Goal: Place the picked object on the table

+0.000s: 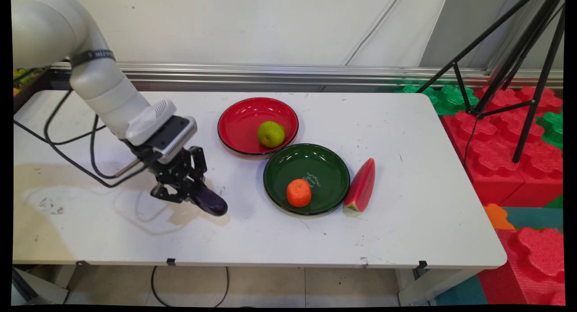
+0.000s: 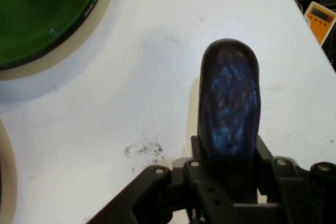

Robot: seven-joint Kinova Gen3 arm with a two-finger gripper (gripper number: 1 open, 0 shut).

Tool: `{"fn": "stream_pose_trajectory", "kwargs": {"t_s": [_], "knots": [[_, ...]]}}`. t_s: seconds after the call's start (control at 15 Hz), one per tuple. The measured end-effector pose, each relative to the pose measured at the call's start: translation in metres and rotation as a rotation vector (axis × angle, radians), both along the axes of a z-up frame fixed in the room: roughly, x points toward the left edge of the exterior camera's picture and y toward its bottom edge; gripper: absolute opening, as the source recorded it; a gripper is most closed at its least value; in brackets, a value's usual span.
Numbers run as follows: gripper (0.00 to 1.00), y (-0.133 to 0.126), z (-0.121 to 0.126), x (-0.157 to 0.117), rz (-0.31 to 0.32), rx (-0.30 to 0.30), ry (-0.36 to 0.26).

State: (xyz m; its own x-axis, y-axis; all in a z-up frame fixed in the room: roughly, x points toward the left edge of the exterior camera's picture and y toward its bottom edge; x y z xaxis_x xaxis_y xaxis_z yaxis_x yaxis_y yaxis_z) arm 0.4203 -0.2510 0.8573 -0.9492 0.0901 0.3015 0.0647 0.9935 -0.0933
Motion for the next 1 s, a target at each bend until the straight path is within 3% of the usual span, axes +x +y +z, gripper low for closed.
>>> {"fn": "stream_pose_trajectory", "kwargs": {"t_s": [0.6,0.67,1.0], "knots": [[0.0,-0.007,-0.044,-0.006,-0.018,0.02,-0.015],[1.0,-0.007,-0.048,-0.006,-0.021,0.023,-0.017],[1.0,-0.008,-0.057,-0.007,-0.03,0.022,-0.022]]}}
